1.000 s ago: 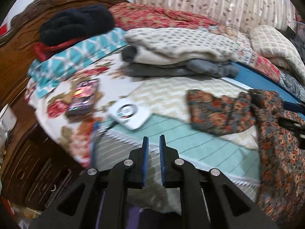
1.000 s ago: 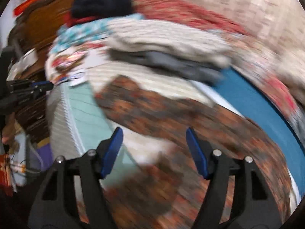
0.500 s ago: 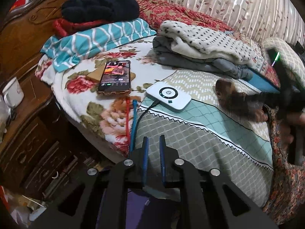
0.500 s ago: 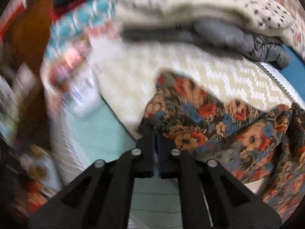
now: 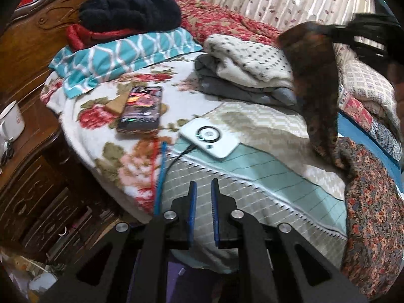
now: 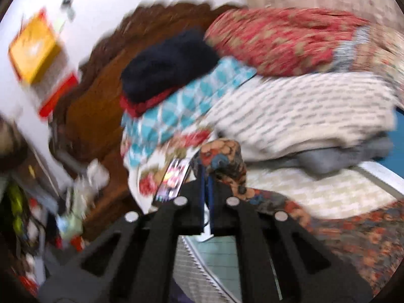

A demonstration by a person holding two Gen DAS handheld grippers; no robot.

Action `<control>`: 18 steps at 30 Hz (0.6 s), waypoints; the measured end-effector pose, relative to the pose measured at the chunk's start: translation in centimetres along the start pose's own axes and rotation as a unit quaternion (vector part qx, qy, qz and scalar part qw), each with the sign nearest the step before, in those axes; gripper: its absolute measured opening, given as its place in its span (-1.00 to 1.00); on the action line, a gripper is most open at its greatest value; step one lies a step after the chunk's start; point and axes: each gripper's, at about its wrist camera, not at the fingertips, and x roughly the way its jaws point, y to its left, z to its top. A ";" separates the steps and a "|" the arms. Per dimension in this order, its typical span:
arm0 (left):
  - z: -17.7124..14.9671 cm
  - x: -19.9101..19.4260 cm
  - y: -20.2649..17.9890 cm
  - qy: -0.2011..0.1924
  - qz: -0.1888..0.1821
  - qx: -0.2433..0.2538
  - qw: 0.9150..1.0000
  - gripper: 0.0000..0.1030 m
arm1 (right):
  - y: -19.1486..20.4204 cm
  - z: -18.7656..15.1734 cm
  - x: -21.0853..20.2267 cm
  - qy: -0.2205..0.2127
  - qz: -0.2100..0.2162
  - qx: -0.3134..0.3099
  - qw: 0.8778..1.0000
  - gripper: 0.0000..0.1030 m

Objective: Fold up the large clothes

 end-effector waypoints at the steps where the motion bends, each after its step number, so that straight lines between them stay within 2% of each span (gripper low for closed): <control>1: 0.3 0.0 -0.6 -0.002 -0.005 0.004 1.000 0.04 | -1.4 0.7 -1.7 -0.018 -0.002 0.013 1.000 -0.95; 4: 1.5 0.0 -4.2 -0.012 -0.026 0.029 0.999 0.04 | -7.8 1.8 -11.4 -0.094 -0.025 0.063 0.993 -0.95; 7: 2.5 0.4 -8.0 -0.013 -0.046 0.058 0.997 0.04 | -15.5 0.5 -22.3 -0.170 -0.071 0.115 0.976 -0.94; 9: 3.3 0.8 -11.5 -0.012 -0.061 0.085 0.994 0.04 | -20.8 -2.4 -28.9 -0.212 -0.107 0.154 0.959 -0.94; 10: 3.8 1.2 -13.9 -0.011 -0.072 0.102 0.992 0.04 | -22.7 -4.0 -30.9 -0.224 -0.119 0.172 0.952 -0.94; 12: 4.5 2.0 -17.4 -0.006 -0.087 0.127 0.988 0.03 | -27.9 -9.3 -35.7 -0.245 -0.166 0.220 0.930 -0.91; 13: 5.1 2.8 -20.2 0.000 -0.101 0.144 0.984 0.03 | -30.0 -11.9 -37.0 -0.242 -0.205 0.232 0.919 -0.75; 14: 5.3 3.5 -22.0 0.005 -0.113 0.155 0.981 0.00 | -32.1 -14.7 -37.9 -0.221 -0.256 0.244 0.909 -0.57; 15: 5.7 4.5 -24.4 0.012 -0.130 0.167 0.977 -0.03 | -34.2 -17.3 -38.3 -0.193 -0.295 0.264 0.898 -0.14; 16: 6.1 5.5 -26.5 0.020 -0.142 0.173 0.974 -0.05 | -35.7 -19.2 -38.6 -0.173 -0.316 0.283 0.889 0.15; 17: 6.3 6.7 -28.1 0.030 -0.148 0.177 0.973 -0.11 | -37.8 -22.2 -39.1 -0.154 -0.334 0.315 0.875 0.17; 18: 6.6 7.8 -29.7 0.042 -0.155 0.181 0.970 -0.15 | -38.9 -23.9 -39.5 -0.148 -0.328 0.335 0.871 0.17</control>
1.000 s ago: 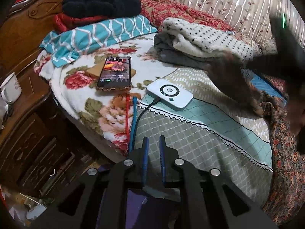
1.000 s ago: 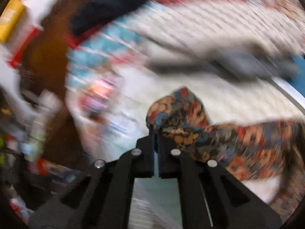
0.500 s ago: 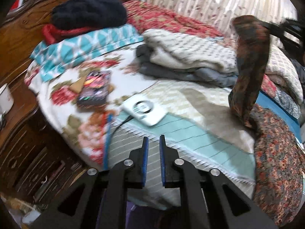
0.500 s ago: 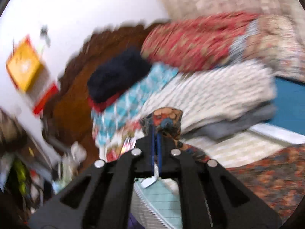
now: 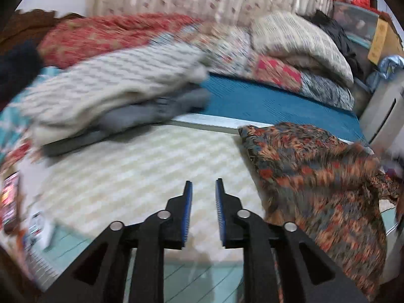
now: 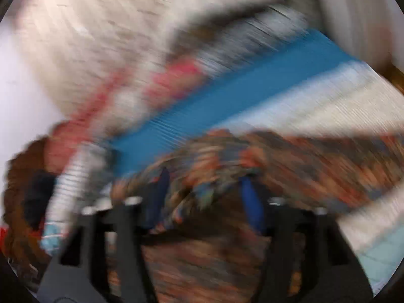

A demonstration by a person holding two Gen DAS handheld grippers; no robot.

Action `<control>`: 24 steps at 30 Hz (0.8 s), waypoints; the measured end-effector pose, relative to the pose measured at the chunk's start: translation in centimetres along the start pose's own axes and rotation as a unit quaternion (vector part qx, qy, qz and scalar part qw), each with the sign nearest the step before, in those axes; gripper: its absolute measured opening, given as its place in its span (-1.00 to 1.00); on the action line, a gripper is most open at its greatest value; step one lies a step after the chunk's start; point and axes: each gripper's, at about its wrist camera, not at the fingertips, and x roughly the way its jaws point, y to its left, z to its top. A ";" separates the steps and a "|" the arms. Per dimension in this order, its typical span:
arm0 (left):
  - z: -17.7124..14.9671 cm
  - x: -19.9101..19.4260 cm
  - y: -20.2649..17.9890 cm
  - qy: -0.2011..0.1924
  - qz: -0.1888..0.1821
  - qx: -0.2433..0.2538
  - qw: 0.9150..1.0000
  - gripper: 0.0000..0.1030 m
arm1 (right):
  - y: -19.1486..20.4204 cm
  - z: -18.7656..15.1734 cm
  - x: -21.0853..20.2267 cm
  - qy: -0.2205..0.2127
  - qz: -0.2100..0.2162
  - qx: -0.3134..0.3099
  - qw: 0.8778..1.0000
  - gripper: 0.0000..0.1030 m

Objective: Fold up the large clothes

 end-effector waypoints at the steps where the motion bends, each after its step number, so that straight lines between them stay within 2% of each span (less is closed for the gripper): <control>1: 1.2 2.3 -1.5 0.017 -0.017 0.004 1.000 -0.17 | -1.9 -0.4 0.1 0.005 0.002 0.025 1.000 0.17; 3: 2.4 5.3 -3.4 0.037 -0.028 0.011 0.999 -0.20 | -3.4 -1.0 -0.3 -0.009 -0.003 0.038 0.999 0.18; 7: 4.1 11.3 -6.8 0.093 -0.066 0.011 0.993 -0.22 | -3.4 -0.6 -0.3 -0.015 -0.004 0.003 1.000 0.22; 10: 4.8 15.0 -8.2 0.118 -0.051 0.017 0.992 -0.23 | -1.8 0.3 0.2 -0.020 -0.004 -0.058 0.998 0.30; 12: 4.8 16.7 -8.9 0.133 -0.059 0.006 0.989 -0.24 | -0.5 0.7 0.9 -0.017 -0.009 -0.084 0.996 0.44; 14: 4.4 17.8 -9.6 0.130 -0.055 0.009 0.990 -0.24 | 0.0 0.8 2.5 0.005 -0.011 -0.095 0.995 0.43; 15: 4.2 18.0 -9.9 0.118 -0.048 0.018 0.992 -0.10 | 0.2 0.8 3.8 0.030 -0.014 -0.104 0.994 0.08; 16: 3.9 18.1 -10.3 0.102 -0.035 0.032 0.994 0.05 | 0.3 0.9 4.7 0.048 -0.017 -0.112 0.992 -0.63; 17: 4.0 18.2 -10.5 0.098 -0.033 0.039 0.994 0.10 | 0.9 1.0 5.4 0.063 -0.002 -0.114 0.992 -0.83; 19: 4.5 17.5 -10.0 0.078 -0.033 0.037 0.996 0.12 | 2.2 1.5 3.9 0.026 0.039 -0.120 0.992 -0.83; 21: 5.3 16.2 -9.0 0.047 -0.023 0.025 0.998 0.13 | 4.1 2.1 0.2 -0.056 0.105 -0.140 0.983 -0.83; 22: 5.7 15.4 -8.4 0.026 -0.014 0.014 0.999 0.14 | 4.4 2.1 -0.8 -0.076 0.125 -0.145 0.979 -0.83; 23: 5.9 14.9 -7.7 0.010 -0.013 -0.003 1.000 0.14 | 4.6 1.8 -1.8 -0.099 0.135 -0.153 0.974 -0.83; 24: 5.9 14.7 -7.1 0.001 -0.009 -0.018 1.000 0.14 | 4.6 1.2 -1.9 -0.106 0.121 -0.164 0.973 -0.78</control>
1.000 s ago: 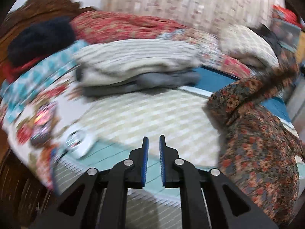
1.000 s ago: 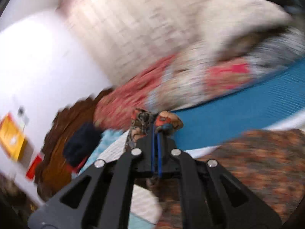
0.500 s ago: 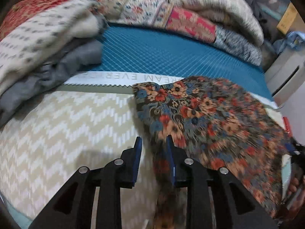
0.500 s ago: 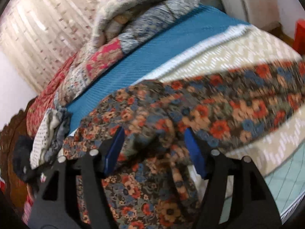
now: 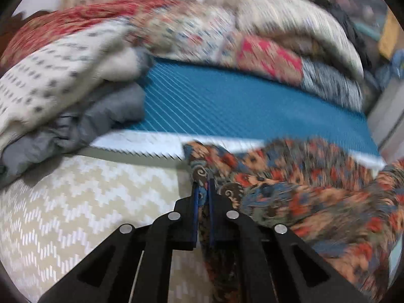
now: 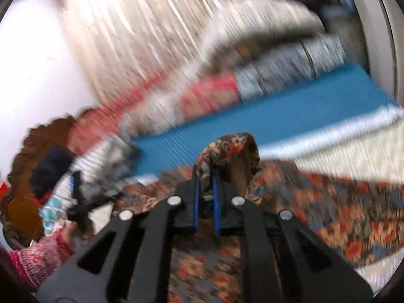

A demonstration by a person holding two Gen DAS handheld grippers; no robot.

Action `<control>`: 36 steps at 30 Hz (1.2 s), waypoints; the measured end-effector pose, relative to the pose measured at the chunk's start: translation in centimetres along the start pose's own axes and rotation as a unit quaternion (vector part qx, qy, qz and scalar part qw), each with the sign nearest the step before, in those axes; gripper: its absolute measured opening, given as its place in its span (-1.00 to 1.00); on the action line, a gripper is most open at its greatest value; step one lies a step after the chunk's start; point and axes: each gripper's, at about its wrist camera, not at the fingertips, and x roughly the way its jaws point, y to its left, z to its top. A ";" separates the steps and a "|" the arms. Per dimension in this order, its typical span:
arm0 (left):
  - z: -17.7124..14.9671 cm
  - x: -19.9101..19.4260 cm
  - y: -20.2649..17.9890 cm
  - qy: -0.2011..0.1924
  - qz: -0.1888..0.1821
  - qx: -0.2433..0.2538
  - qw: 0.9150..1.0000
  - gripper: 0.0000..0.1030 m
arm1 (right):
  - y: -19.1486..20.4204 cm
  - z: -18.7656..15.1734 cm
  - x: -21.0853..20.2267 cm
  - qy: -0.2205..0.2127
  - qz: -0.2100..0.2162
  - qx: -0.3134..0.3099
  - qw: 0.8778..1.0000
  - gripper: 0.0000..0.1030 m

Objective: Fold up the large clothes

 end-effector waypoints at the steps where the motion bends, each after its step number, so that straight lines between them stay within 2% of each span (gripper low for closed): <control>1: 0.0 0.2 0.6 -0.006 0.021 -0.015 1.000 0.14 | -0.3 -1.2 1.0 0.026 -0.035 -0.017 0.999 -0.43; 2: -0.1 0.7 1.3 -0.002 0.050 -0.022 0.999 0.14 | -1.0 -2.5 2.4 0.068 -0.081 -0.031 0.994 -0.16; 3: -0.5 1.5 2.0 0.012 0.078 -0.025 0.997 0.14 | -2.3 -4.6 4.7 0.152 -0.160 -0.043 0.974 0.05; 4: -0.7 2.4 2.6 0.037 0.087 -0.028 0.995 0.14 | -3.7 -6.6 6.2 0.227 -0.197 -0.034 0.953 0.05; 5: -1.2 3.4 3.5 0.075 0.075 -0.039 0.994 0.14 | -4.4 -7.4 6.0 0.238 -0.184 -0.015 0.953 0.05; 6: -1.5 3.5 3.9 0.085 0.071 -0.044 0.993 0.14 | -4.7 -7.4 4.4 0.207 -0.169 0.002 0.964 0.05; 7: -1.9 2.8 4.5 0.079 0.070 -0.051 0.993 0.14 | -4.7 -7.0 3.0 0.182 -0.165 0.013 0.969 0.05; 10: -2.1 0.5 5.6 0.055 0.068 -0.065 0.994 0.14 | -4.9 -5.2 1.2 0.146 -0.169 0.037 0.974 0.05; 13: -2.3 -3.4 5.1 0.018 0.024 -0.074 0.997 0.14 | -2.8 -2.0 1.3 0.108 -0.134 0.032 0.985 0.05; 16: -3.1 -5.6 2.0 0.002 -0.024 -0.017 1.000 0.14 | 0.2 -1.1 4.3 0.119 -0.088 0.026 0.989 0.05; 18: -3.7 -6.0 0.1 0.010 -0.049 0.023 0.998 0.13 | 1.6 -1.0 7.9 0.147 -0.047 0.037 0.987 0.05; 19: -4.3 -5.5 -1.7 0.018 -0.058 0.051 0.997 0.13 | 1.9 -1.0 10.2 0.166 -0.040 0.043 0.984 0.05; 21: -5.0 -3.2 -4.4 0.035 -0.045 0.083 0.995 0.13 | 1.0 -2.2 12.7 0.199 -0.063 0.060 0.976 0.05; 22: -5.8 -1.4 -4.9 0.056 -0.015 0.103 0.993 0.13 | -0.3 -3.3 13.6 0.217 -0.099 0.064 0.969 0.04; 23: -6.4 0.2 -4.7 0.077 0.012 0.110 0.991 0.13 | -1.7 -4.4 13.7 0.231 -0.117 0.073 0.963 -0.05; 24: -7.1 1.8 -4.1 0.100 0.026 0.110 0.988 0.14 | -3.5 -5.0 13.0 0.223 -0.102 0.101 0.964 -0.44; 25: -7.5 1.4 -3.4 0.071 0.011 0.107 0.992 0.14 | -4.9 -4.9 11.4 0.208 -0.075 0.143 0.965 -0.53; 26: -7.6 1.1 -3.3 0.065 0.011 0.114 0.991 0.14 | -6.0 -4.7 9.7 0.194 -0.064 0.179 0.962 -0.53; 27: -7.7 0.9 -3.3 0.070 0.019 0.125 0.990 0.14 | -6.7 -4.5 8.1 0.179 -0.066 0.194 0.962 -0.43; 28: -7.6 0.5 -3.3 0.070 0.022 0.132 0.989 0.14 | -7.7 -4.0 4.9 0.146 -0.076 0.201 0.966 -0.24; 31: -7.6 -1.1 -2.7 0.075 0.021 0.132 0.988 0.13 | -10.8 -3.8 -2.9 0.068 -0.103 0.229 0.965 -0.13; 34: -7.9 -4.2 -1.8 0.054 0.010 0.111 0.992 0.13 | -15.6 -4.6 -11.3 0.007 -0.174 0.266 0.948 -0.13; 36: -8.5 -5.6 -1.4 0.052 0.008 0.104 0.993 0.13 | -18.7 -5.2 -16.1 -0.018 -0.237 0.291 0.927 -0.13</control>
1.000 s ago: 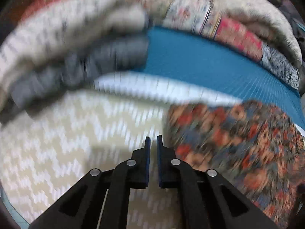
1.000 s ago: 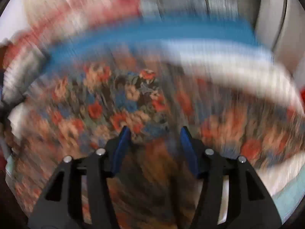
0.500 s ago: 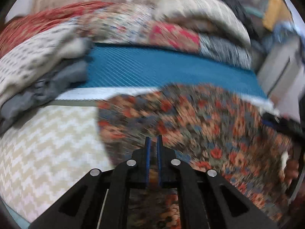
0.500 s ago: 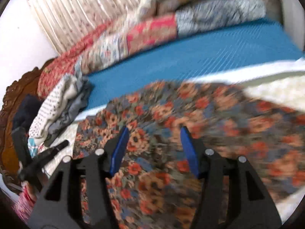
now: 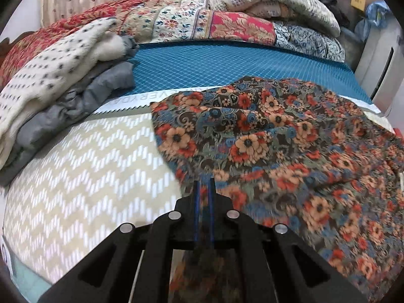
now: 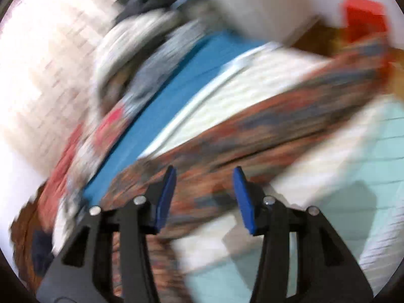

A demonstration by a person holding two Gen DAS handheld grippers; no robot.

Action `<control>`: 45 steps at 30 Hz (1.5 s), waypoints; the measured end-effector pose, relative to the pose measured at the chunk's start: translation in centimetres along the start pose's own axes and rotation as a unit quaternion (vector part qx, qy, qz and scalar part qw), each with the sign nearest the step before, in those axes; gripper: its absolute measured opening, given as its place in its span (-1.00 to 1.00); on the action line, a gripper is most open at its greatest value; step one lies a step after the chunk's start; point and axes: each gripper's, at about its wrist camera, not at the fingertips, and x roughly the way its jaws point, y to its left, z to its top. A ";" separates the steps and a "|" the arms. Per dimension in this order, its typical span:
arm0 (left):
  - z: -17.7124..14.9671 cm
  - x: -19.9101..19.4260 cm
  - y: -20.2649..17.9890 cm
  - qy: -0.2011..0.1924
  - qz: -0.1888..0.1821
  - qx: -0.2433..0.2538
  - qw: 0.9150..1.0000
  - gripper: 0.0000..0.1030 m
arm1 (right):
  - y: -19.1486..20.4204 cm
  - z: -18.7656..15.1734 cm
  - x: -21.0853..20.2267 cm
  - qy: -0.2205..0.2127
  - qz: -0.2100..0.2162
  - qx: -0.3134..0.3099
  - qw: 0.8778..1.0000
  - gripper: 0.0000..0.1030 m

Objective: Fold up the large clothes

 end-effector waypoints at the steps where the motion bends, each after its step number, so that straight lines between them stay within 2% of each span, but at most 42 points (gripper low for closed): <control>1: -0.5 -0.5 0.2 0.003 -0.002 -0.001 1.000 0.13 | -1.3 0.6 -0.7 -0.008 -0.014 0.010 1.000 -0.13; 3: -0.6 -0.5 -0.5 0.011 -0.003 0.000 1.000 0.13 | -4.4 2.4 -2.4 -0.029 -0.028 0.041 0.998 -0.13; 5: -1.6 -1.2 -0.7 0.022 -0.003 0.003 1.000 0.13 | -6.8 4.1 -3.0 -0.039 -0.010 0.087 0.995 -0.13; 6: -2.0 -1.4 -0.8 0.026 -0.004 0.004 1.000 0.13 | -7.3 4.8 -2.4 -0.025 0.007 0.098 0.995 -0.13; 7: -2.1 -1.6 -1.0 0.029 -0.005 0.003 1.000 0.13 | -7.3 5.5 -1.2 0.004 0.022 0.101 0.995 -0.13; 9: -2.3 -2.0 -1.7 0.038 -0.006 0.001 0.999 0.13 | -7.1 6.5 3.6 0.102 0.050 0.106 0.988 -0.13; 10: -2.2 -2.0 -2.0 0.041 -0.006 0.000 0.999 0.13 | -6.7 7.1 6.0 0.139 0.047 0.112 0.983 -0.13; 11: -2.1 -2.1 -2.5 0.044 -0.005 0.000 0.999 0.13 | -6.6 7.9 7.5 0.149 0.035 0.117 0.981 -0.13; 12: -1.9 -2.1 -3.0 0.047 -0.003 0.001 0.999 0.13 | -6.4 9.1 8.4 0.129 0.028 0.125 0.983 -0.13; 14: -1.5 -2.5 -3.8 0.049 0.003 0.002 0.999 0.13 | -6.0 11.6 7.5 0.031 0.028 0.126 0.991 -0.13; 15: -1.2 -2.7 -4.1 0.048 0.003 0.001 0.999 0.13 | -6.3 12.8 6.1 -0.026 0.021 0.135 0.990 -0.06; 16: -1.0 -3.1 -4.4 0.044 0.002 -0.001 0.999 0.13 | -6.9 13.2 5.3 -0.050 0.026 0.148 0.987 0.16; 17: -0.8 -3.6 -4.6 0.038 0.000 -0.003 0.999 0.13 | -7.7 13.7 4.3 -0.068 0.040 0.166 0.983 0.18; 19: -0.8 -4.1 -5.0 0.033 -0.002 -0.001 0.999 0.13 | -9.1 13.8 2.8 -0.074 0.049 0.168 0.982 0.18; 21: -0.9 -3.6 -5.4 0.043 -0.003 0.002 0.999 0.13 | -11.1 12.6 1.0 -0.064 0.020 0.140 0.988 0.18; 23: -1.3 -3.0 -6.0 0.058 -0.007 0.008 0.998 0.13 | -12.7 10.8 0.4 -0.050 0.012 0.138 0.989 0.18; 25: -1.6 -2.9 -6.9 0.064 -0.013 0.017 0.998 0.13 | -14.2 8.8 1.1 -0.021 0.012 0.160 0.987 0.11; 29: -1.7 -3.8 -8.1 0.056 -0.022 0.034 0.998 0.13 | -14.9 6.7 3.8 -0.002 0.001 0.180 0.984 0.05; 30: -1.7 -4.3 -8.3 0.051 -0.022 0.037 0.998 0.13 | -14.4 7.1 4.6 -0.011 0.000 0.184 0.983 0.05; 31: -1.8 -4.6 -8.3 0.049 -0.022 0.038 0.998 0.13 | -14.0 7.4 4.8 -0.017 0.003 0.180 0.983 -0.12; 32: -1.9 -5.0 -8.1 0.046 -0.018 0.040 0.998 0.13 | -13.7 7.7 5.4 -0.010 0.000 0.171 0.985 -0.34; 33: -2.0 -5.2 -7.9 0.046 -0.015 0.040 0.998 0.13 | -13.3 8.1 6.0 0.005 -0.019 0.156 0.988 -0.78; 34: -2.1 -5.4 -7.6 0.046 -0.011 0.040 0.998 0.13 | -12.9 8.2 6.2 0.011 -0.036 0.146 0.989 -0.88; 37: -2.5 -5.9 -5.8 0.046 -0.002 0.022 0.999 0.13 | -11.1 9.3 4.3 -0.019 -0.031 0.126 0.991 -0.90; 40: -3.0 -6.1 -3.9 0.046 -0.004 -0.003 0.999 0.13 | -6.8 10.6 -0.3 -0.078 -0.006 0.074 0.994 -0.90; 43: -3.6 -6.3 -2.3 0.044 -0.012 -0.018 0.999 0.13 | -0.9 11.7 -4.6 -0.119 0.049 0.026 0.991 -0.90; 45: -4.1 -6.5 -1.5 0.040 -0.019 -0.026 0.999 0.13 | 5.7 11.6 -7.5 -0.132 0.092 -0.043 0.986 -0.90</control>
